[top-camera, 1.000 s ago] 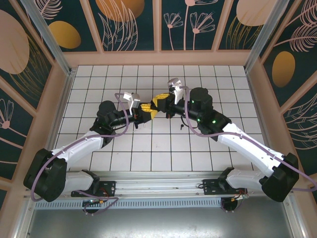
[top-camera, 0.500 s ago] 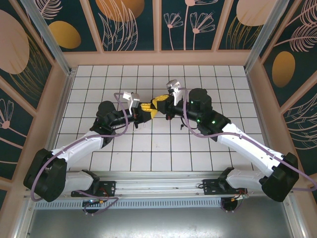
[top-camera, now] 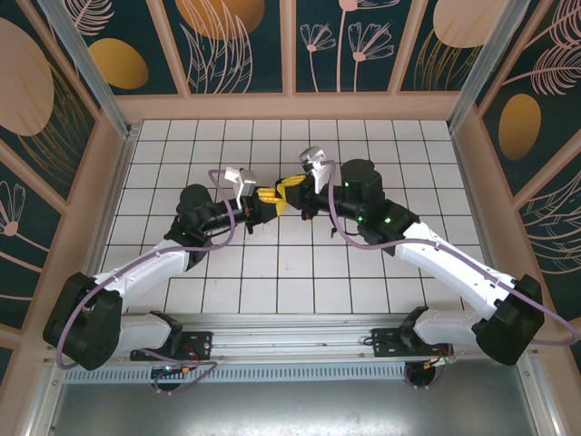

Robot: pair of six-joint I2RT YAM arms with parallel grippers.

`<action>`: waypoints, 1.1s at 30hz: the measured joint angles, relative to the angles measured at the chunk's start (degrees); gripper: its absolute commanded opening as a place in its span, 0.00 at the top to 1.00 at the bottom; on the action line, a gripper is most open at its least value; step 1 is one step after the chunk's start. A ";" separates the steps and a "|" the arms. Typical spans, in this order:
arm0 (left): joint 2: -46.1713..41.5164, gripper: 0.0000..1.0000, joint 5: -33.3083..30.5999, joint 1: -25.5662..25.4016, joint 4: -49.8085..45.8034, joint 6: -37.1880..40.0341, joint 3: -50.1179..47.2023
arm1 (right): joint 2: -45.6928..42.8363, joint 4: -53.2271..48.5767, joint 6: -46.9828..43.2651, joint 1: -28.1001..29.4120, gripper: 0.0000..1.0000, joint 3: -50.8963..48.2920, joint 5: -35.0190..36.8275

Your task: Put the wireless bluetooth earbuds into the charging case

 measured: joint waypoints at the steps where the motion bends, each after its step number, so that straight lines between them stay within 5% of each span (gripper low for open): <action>1: -0.04 0.94 -0.13 0.00 0.00 0.13 0.00 | 0.11 0.00 -0.20 -0.04 0.91 0.17 -0.17; 26: -1.22 0.95 -1.70 0.02 -5.09 4.61 2.49 | 3.32 -2.78 0.52 -3.37 0.84 4.37 -9.29; 33: -1.22 0.95 -2.05 0.00 -4.81 4.55 2.49 | 3.32 -2.47 2.14 -3.39 0.69 4.37 -9.49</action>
